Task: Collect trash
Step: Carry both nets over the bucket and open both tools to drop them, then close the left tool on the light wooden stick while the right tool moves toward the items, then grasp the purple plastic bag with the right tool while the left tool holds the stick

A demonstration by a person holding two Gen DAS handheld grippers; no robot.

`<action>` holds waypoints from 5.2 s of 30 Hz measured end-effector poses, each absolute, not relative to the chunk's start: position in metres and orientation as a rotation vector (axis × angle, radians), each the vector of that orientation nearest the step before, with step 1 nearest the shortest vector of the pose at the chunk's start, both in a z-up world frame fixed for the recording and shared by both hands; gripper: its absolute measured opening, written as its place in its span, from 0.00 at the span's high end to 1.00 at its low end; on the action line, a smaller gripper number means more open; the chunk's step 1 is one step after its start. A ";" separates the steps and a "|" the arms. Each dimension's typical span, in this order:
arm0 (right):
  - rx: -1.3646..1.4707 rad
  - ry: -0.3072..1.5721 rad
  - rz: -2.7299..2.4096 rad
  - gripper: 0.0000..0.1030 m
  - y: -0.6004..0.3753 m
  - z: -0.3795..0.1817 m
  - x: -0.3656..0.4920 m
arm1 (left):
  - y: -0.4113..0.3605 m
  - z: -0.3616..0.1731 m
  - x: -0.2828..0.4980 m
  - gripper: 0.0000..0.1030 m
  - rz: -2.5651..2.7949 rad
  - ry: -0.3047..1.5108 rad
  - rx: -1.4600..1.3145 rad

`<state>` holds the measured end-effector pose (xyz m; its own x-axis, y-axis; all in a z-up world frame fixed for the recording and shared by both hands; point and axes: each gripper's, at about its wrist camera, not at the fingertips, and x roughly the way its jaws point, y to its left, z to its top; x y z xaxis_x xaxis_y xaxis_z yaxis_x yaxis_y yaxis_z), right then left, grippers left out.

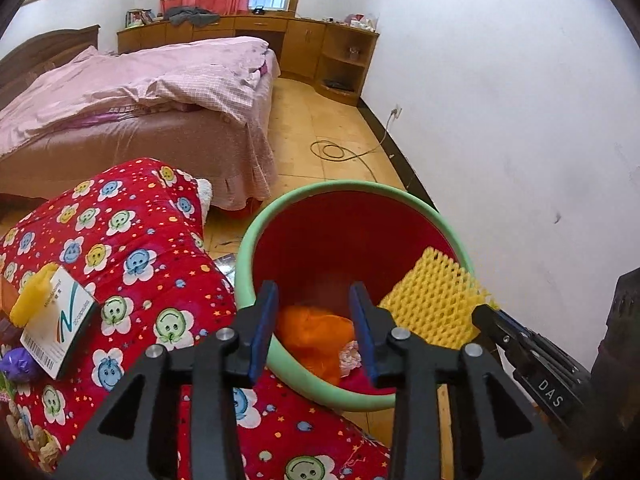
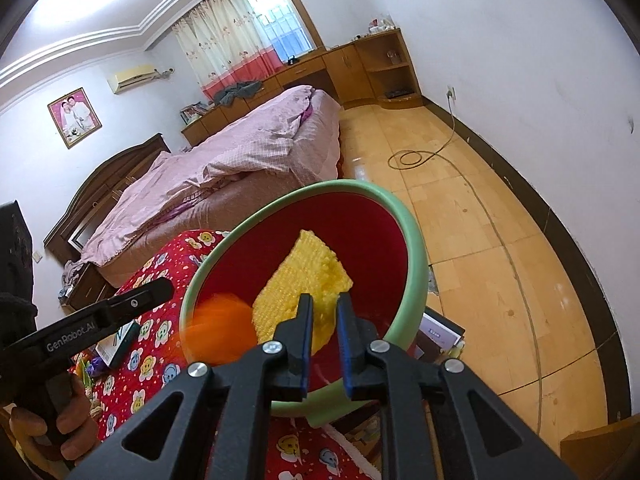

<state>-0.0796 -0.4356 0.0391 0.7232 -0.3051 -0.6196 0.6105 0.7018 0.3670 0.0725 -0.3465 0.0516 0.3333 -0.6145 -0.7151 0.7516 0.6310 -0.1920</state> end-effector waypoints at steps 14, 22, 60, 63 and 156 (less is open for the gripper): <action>0.590 0.532 -0.505 0.68 -0.425 0.046 -0.082 | -0.296 0.056 0.074 0.64 -0.796 0.863 0.136; 0.577 0.535 -0.453 0.60 -0.408 0.051 -0.075 | -0.243 0.058 0.079 0.64 -0.684 0.867 0.094; 0.493 0.682 -0.231 0.41 -0.305 0.042 -0.032 | -0.070 -0.006 0.091 0.64 -0.267 1.028 0.037; 0.493 0.693 -0.227 0.41 -0.304 0.040 -0.030 | -0.070 -0.011 0.092 0.64 -0.256 1.034 0.042; 0.369 0.806 0.005 0.38 -0.199 0.041 0.103 | -0.005 0.034 0.108 0.91 -0.239 0.875 -0.131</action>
<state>0.1028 -0.1991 0.0408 0.6956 0.1436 -0.7040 0.1350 0.9363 0.3243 0.1079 -0.0054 0.0345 0.6166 -0.2603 -0.7429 0.1539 0.9654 -0.2105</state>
